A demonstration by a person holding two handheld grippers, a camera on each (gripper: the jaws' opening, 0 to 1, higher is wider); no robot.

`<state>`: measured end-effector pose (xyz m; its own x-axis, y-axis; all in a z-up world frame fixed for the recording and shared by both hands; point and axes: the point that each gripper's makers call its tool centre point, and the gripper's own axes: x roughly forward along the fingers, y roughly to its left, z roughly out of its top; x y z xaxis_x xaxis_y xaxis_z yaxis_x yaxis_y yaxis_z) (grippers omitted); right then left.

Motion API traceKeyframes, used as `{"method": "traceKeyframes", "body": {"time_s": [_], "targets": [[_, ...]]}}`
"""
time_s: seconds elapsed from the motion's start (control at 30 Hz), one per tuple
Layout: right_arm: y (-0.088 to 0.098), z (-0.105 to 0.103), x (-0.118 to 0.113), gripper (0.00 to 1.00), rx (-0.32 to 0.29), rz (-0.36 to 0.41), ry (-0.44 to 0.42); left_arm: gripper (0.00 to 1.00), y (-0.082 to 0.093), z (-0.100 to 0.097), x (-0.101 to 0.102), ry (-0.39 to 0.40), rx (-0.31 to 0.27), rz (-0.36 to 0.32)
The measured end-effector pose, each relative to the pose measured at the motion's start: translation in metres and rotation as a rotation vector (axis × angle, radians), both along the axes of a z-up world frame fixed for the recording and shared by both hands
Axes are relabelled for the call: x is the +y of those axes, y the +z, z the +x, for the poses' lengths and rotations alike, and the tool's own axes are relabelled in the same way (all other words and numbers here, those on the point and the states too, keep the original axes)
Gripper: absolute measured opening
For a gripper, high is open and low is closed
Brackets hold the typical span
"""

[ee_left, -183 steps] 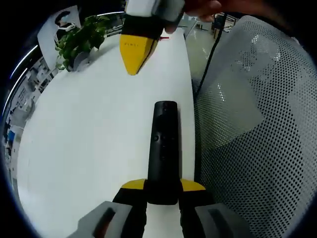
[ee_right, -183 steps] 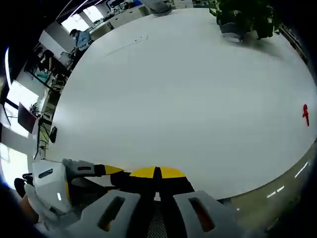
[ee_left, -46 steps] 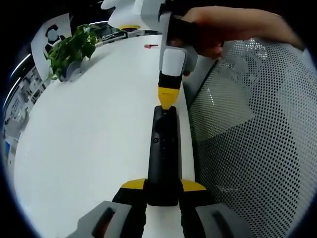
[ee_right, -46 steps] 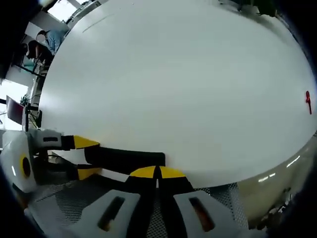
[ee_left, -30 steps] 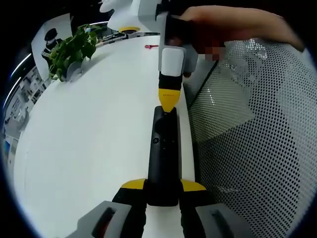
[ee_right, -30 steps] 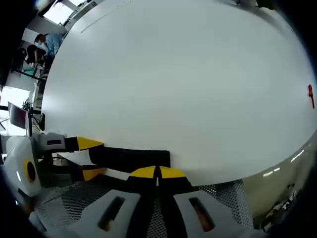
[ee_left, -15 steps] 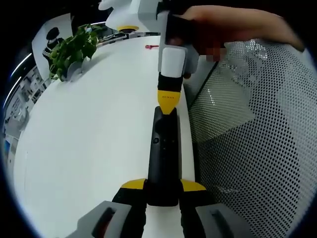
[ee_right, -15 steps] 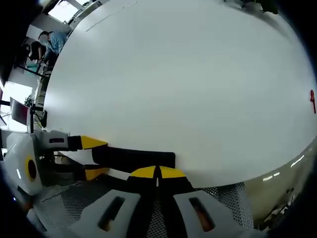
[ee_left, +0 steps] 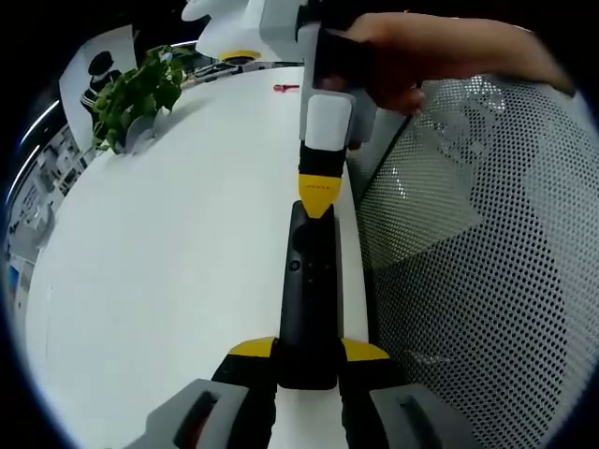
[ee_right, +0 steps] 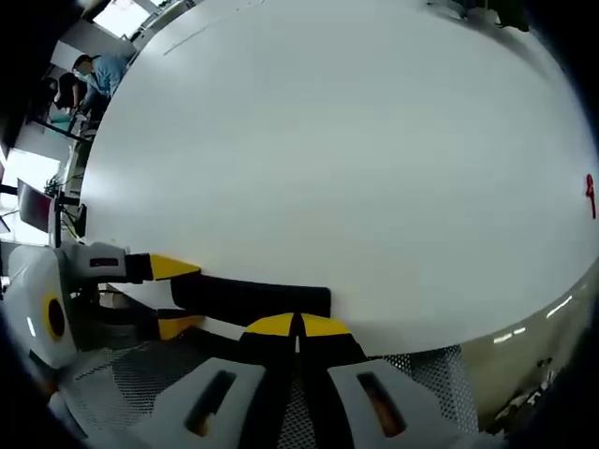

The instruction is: Press the specified remote control buttons in sequence, fully releasing each button before pressing the next.

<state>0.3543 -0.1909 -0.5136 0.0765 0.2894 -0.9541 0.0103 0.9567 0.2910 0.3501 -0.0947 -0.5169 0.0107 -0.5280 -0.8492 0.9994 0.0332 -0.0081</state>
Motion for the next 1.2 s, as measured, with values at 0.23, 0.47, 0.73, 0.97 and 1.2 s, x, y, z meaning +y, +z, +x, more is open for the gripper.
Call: {"method": "traceKeyframes", "body": {"time_s": [0.23,0.47,0.73,0.97,1.2], "targets": [[0.0019,-0.0014,0.0024,0.0,0.002,-0.014,0.01,0.25,-0.0002,0.0003,-0.0001,0.002,-0.001,-0.003],[0.0027,-0.004,0.0014,0.0,0.008,0.003,-0.01,0.25,-0.0001,0.0005,-0.0001,0.001,-0.002,-0.006],[0.0015,-0.0049,0.0003,0.0,0.011,-0.024,0.011,0.25,-0.0001,0.0006,-0.0002,0.0,-0.002,-0.005],[-0.0001,-0.0041,0.0006,0.0,0.007,-0.035,0.025,0.25,0.0,0.0006,-0.0003,0.0,-0.002,-0.003],[-0.0008,-0.0033,-0.0005,0.0,0.01,-0.056,0.062,0.25,0.0,0.0006,-0.0013,-0.001,-0.001,-0.001]]}}
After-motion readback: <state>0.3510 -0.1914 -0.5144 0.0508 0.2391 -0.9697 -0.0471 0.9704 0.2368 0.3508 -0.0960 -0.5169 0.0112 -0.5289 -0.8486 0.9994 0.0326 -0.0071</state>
